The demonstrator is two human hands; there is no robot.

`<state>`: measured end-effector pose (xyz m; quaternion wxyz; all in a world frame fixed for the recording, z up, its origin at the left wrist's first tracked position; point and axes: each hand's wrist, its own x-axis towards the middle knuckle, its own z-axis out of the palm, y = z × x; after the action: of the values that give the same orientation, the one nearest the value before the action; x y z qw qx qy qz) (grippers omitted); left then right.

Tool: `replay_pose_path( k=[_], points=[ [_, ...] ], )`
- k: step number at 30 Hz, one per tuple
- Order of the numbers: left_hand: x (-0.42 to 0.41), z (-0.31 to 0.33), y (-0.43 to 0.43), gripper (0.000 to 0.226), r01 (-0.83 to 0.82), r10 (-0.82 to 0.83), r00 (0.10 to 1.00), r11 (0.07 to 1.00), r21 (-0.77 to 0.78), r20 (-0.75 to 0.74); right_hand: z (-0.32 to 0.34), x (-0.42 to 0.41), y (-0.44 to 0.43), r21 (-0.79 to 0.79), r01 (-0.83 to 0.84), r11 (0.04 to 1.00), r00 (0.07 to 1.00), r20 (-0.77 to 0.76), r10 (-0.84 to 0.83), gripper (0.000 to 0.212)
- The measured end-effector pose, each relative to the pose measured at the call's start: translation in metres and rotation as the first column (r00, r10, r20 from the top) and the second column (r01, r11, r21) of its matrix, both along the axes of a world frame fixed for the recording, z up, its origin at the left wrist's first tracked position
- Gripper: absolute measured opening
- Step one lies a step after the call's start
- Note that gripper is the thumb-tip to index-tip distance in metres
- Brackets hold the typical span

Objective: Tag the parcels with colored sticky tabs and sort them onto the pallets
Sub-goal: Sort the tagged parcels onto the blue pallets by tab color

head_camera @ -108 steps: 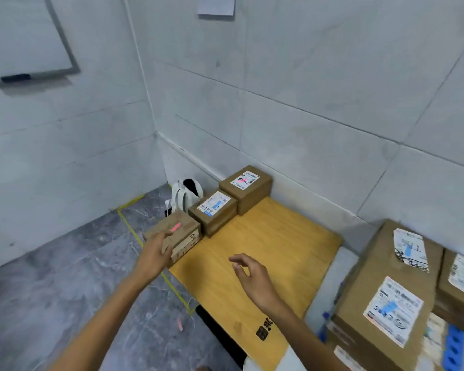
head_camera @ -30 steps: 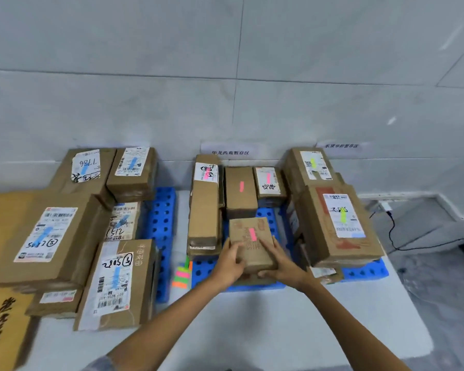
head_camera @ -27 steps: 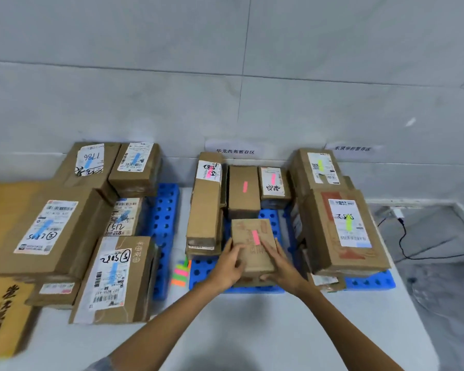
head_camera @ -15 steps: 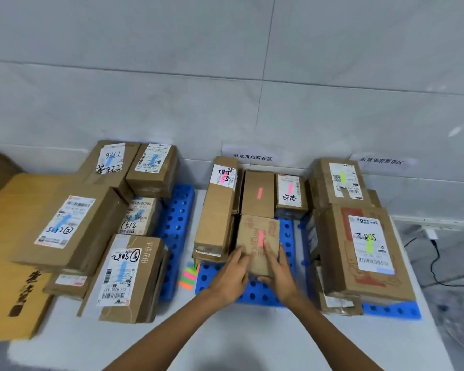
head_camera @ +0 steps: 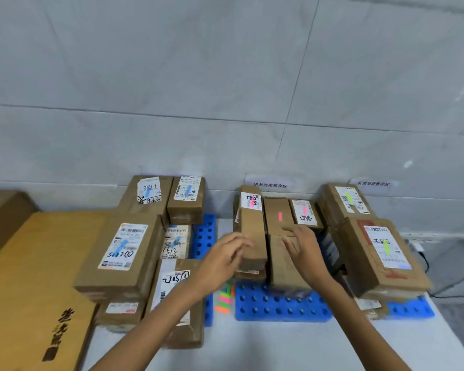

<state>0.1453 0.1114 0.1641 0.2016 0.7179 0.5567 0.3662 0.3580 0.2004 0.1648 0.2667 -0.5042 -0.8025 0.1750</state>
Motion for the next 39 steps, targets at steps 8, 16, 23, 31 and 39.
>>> replay_pose_path(
  k=[8,16,23,31,39],
  points=[
    [-0.194,0.018,-0.126,0.03,-0.334,0.331,0.942,0.94,0.069,0.061,0.047,-0.172,-0.111,0.013,-0.287,0.958,0.94,-0.19,0.284,0.036],
    [-0.326,0.018,-0.237,0.034,-0.669,0.67,0.743,0.741,0.048,0.016,0.045,-0.328,-0.176,-0.041,-0.631,0.775,0.765,-0.204,0.611,0.051],
    [-0.392,0.001,-0.306,0.028,-0.859,0.861,0.508,0.509,-0.051,0.027,0.024,-0.437,-0.209,-0.178,-0.772,0.61,0.634,-0.281,0.72,0.018],
    [-0.526,-0.027,-0.339,0.025,-0.953,0.959,0.282,0.283,-0.104,0.027,-0.019,-0.582,-0.239,-0.417,-0.757,0.503,0.647,-0.363,0.671,0.02],
    [-0.719,-0.114,-0.309,0.047,-0.878,0.916,0.356,0.259,-0.402,-0.186,-0.093,-0.774,-0.254,-0.716,-0.551,0.429,0.804,-0.317,0.503,0.036]
  ],
)
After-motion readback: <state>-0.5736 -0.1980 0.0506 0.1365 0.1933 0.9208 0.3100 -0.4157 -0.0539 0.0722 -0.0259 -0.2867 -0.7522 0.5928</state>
